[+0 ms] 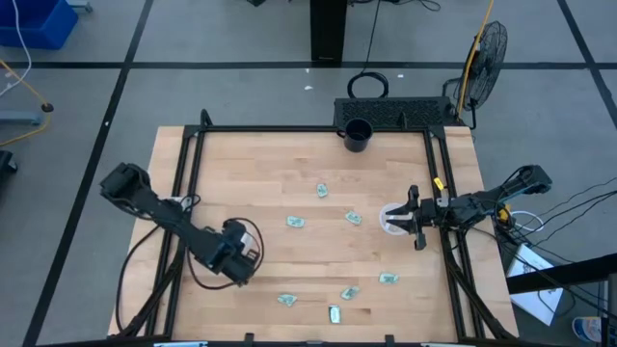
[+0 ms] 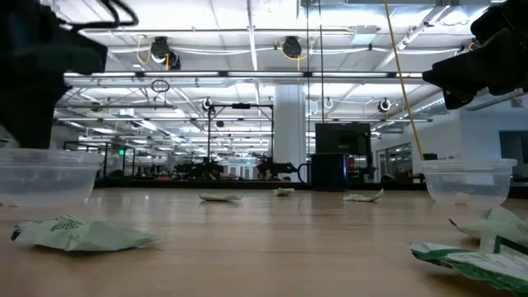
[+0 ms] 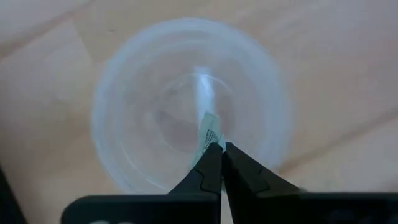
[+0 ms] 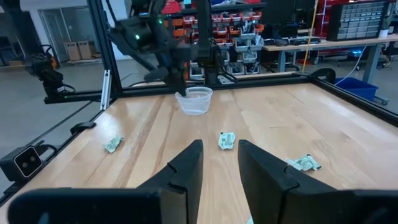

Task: Pick and place items into bin
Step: Put the stevia packet into the left transparent bin

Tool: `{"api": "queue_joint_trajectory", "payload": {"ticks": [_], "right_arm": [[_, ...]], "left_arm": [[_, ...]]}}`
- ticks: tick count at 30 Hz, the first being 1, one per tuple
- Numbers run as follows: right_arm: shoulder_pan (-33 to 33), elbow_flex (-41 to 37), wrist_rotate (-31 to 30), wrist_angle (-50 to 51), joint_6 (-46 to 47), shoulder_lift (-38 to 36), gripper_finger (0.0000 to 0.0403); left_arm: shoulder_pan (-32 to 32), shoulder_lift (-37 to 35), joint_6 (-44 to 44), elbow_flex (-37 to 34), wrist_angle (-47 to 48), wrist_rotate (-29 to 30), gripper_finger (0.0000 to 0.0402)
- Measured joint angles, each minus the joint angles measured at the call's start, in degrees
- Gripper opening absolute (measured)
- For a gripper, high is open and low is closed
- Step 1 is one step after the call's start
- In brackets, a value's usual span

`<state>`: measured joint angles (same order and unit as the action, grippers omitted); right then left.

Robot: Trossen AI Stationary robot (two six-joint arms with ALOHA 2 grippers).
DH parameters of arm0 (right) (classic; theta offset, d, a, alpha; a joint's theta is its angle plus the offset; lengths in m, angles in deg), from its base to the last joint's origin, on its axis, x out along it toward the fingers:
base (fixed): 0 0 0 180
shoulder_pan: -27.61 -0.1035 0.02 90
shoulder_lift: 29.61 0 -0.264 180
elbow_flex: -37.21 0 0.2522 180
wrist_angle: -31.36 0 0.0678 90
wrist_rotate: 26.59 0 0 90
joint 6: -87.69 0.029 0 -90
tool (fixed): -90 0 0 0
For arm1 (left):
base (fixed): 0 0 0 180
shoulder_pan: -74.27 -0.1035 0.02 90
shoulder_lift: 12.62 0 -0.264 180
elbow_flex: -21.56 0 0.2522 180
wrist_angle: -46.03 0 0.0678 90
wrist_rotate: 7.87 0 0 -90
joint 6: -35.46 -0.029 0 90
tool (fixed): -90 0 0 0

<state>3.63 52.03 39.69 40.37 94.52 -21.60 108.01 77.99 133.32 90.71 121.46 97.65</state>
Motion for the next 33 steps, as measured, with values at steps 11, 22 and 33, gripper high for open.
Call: {"api": "queue_joint_trajectory", "payload": {"ticks": [11,22,33], "right_arm": [[0.0,0.0,0.0,-0.3,1.2,0.0,0.0093],[0.0,0.0,0.0,-0.4,1.1,0.0,0.0093],[0.0,0.0,0.0,-0.4,1.1,0.0,0.0093]], "left_arm": [[-4.8,0.1,-4.3,-1.4,-0.4,-3.7,0.0027],[-5.6,0.1,-4.7,-1.4,-0.8,-4.0,0.0030],[-5.6,0.1,-4.7,-1.4,-1.6,-4.1,0.0030]]}}
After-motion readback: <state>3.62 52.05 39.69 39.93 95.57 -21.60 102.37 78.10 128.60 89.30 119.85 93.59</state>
